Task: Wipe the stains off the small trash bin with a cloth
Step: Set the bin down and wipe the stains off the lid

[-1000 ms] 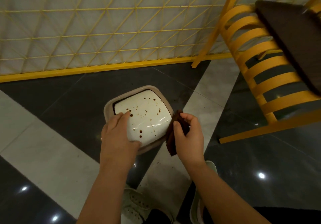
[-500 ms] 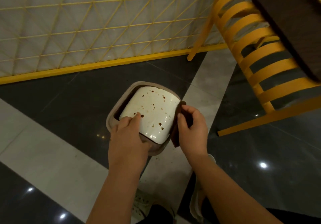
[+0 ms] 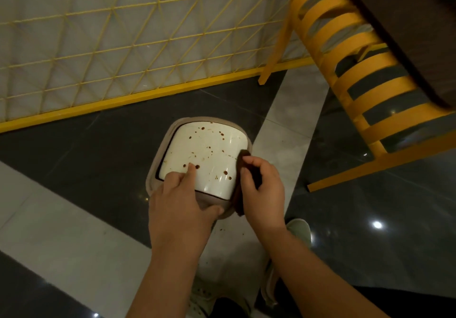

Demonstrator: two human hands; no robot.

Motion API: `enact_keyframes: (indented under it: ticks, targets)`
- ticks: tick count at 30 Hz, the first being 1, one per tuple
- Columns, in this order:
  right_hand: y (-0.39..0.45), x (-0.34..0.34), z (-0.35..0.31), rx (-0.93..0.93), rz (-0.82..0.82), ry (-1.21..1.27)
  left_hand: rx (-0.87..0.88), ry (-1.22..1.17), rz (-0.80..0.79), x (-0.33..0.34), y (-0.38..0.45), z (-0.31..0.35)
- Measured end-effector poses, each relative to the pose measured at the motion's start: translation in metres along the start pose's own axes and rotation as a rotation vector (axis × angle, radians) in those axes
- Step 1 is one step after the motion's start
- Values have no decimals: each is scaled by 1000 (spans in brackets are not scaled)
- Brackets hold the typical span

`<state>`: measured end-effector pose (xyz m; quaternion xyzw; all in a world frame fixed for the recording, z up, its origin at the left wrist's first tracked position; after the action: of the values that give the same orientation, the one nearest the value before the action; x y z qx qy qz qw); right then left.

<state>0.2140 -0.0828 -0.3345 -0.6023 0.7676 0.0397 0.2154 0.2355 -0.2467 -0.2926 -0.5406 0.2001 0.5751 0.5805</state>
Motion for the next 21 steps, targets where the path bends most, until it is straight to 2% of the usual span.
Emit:
enact_keyframes:
  ticks: [5,9,13,17,21]
  targets:
    - [-30,2,16,26,-37,33,-15,-9,49,-3,4,4]
    - [-51,4,24,-114,-79,-21,-35,-7,72,-3,5,5]
    - [-28,2,3,-246,-57,-56,-45,3,86,-3,6,5]
    - [0,-1,12,-6,6,34,-59,8,83,-4,5,8]
    - [-39,10,48,132,-61,86,-70,-19,68,-5,6,7]
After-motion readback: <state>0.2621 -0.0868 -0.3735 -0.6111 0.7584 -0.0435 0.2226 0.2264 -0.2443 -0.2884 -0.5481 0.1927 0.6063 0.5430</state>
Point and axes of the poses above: each hand's wrist, its own y-axis towards the middle knuckle, its own x-axis out of the palm, z = x × y, the point moved 6 cm from there along y, towards the middle knuckle
